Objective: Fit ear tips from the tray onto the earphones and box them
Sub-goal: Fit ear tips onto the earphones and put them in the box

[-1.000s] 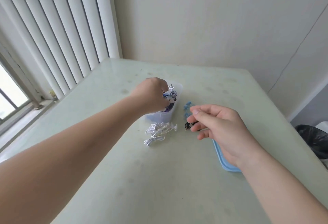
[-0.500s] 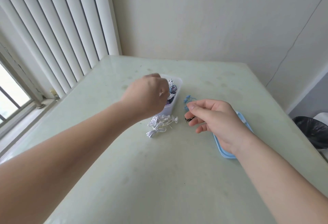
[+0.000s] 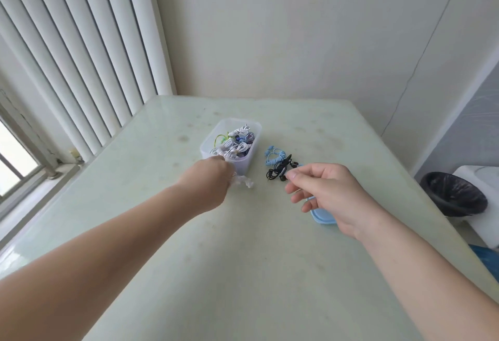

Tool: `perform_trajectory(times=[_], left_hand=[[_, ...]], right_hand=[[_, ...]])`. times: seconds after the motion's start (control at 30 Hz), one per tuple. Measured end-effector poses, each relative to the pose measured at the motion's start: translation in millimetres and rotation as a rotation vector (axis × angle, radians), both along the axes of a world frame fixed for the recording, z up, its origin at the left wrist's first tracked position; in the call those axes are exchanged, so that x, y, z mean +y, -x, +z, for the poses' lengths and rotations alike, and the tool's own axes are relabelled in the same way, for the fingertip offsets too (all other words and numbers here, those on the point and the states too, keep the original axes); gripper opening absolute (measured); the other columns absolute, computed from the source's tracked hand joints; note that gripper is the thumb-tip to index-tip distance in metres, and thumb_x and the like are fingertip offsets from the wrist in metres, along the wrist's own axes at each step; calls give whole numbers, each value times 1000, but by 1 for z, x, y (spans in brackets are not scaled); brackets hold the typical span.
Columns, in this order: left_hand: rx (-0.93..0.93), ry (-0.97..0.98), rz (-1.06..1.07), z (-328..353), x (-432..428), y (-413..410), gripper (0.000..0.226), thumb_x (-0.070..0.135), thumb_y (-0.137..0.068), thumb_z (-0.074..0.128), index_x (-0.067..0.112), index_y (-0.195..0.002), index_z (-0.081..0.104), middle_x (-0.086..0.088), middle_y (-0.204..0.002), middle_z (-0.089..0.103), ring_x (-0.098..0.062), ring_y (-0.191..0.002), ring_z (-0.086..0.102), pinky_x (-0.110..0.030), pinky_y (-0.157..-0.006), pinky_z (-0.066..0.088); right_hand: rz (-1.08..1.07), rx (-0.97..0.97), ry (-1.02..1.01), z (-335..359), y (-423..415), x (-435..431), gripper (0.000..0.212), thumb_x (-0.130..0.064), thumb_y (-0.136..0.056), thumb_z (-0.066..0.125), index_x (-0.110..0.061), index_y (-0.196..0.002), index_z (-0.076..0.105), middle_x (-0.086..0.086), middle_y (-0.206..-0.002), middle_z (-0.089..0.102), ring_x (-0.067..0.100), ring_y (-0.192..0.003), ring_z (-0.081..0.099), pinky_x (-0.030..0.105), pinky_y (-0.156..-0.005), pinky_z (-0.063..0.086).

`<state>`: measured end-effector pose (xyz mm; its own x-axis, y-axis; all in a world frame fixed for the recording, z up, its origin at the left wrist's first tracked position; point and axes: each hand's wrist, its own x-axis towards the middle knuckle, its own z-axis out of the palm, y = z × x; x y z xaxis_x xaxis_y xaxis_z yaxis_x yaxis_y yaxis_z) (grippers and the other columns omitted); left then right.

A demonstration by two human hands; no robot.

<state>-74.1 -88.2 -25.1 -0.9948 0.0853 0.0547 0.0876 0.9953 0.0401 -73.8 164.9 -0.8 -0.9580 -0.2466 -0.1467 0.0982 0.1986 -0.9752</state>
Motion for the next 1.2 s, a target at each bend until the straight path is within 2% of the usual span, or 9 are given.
perform_trajectory(times=[0.1, 0.2, 0.3, 0.43, 0.57, 0.67, 0.8, 1.1, 1.2], left_hand=[[75, -128, 21, 17, -1, -2, 11, 17, -102, 52, 16, -94, 59, -8, -90, 62, -36, -83, 62, -38, -67, 48], [50, -491, 62, 45, 6, -12, 16, 26, -104, 55, 28, -118, 62, 3, -93, 70, -24, -80, 68, -33, -69, 54], [-156, -936, 87, 66, 18, -25, 24, 22, -101, 60, 27, -124, 64, -1, -95, 72, -20, -74, 73, -32, -72, 55], [-419, -1287, 32, 70, 41, -39, 40, -8, -82, 54, 8, -116, 67, -10, -94, 59, -24, -76, 68, -38, -76, 58], [-574, -1562, -16, 50, 71, -43, 33, -5, -76, 61, 4, -107, 63, -15, -93, 63, -29, -79, 68, -42, -82, 61], [-533, -1604, 8, 33, 90, -37, 18, 13, -89, 74, 8, -101, 61, -16, -83, 60, -26, -72, 60, -43, -82, 61], [-365, -1618, 77, 14, 109, -20, 14, 17, -99, 67, 7, -92, 61, -11, -72, 61, -28, -65, 61, -40, -74, 61], [-70, -1479, -72, -26, 126, 3, 12, 17, -101, 66, 17, -108, 75, -3, -92, 70, -21, -76, 67, -37, -70, 62], [-33, -1443, -147, -32, 123, 4, 17, 15, -97, 70, 16, -112, 76, -11, -98, 70, -23, -77, 69, -46, -74, 64]], right_hand=[[5, -11, 4, -1, -6, 4, 13, -19, -97, 67, -9, -97, 76, 9, -87, 76, 16, -70, 69, 31, -59, 52], [23, -15, 28, -3, -10, 3, 11, -18, -97, 68, -11, -99, 76, 8, -89, 76, 16, -72, 68, 32, -60, 53], [44, 3, 84, -4, -13, 1, 17, -12, -93, 73, -16, -110, 74, 9, -105, 75, 15, -82, 69, 37, -68, 58], [194, 49, 178, -6, -17, 3, 57, -3, -88, 76, -25, -138, 59, 0, -130, 64, 16, -99, 72, 43, -89, 60], [211, 92, 283, -13, -16, 6, 37, -1, -93, 70, -14, -128, 67, 18, -116, 72, 32, -92, 72, 43, -80, 62], [161, 79, 309, -19, -12, 18, 20, 0, -93, 68, -5, -113, 72, 24, -94, 73, 31, -82, 72, 37, -75, 60], [124, 61, 317, -27, 2, 32, 16, 4, -93, 66, -1, -105, 74, 29, -91, 73, 31, -77, 71, 36, -73, 60], [4, -93, 322, -41, 29, 56, 23, -6, -83, 79, 5, -103, 74, 18, -82, 68, 23, -68, 66, 29, -63, 56], [6, -142, 349, -37, 29, 61, 24, -4, -84, 77, 7, -104, 73, 16, -81, 69, 22, -65, 64, 28, -61, 56]])
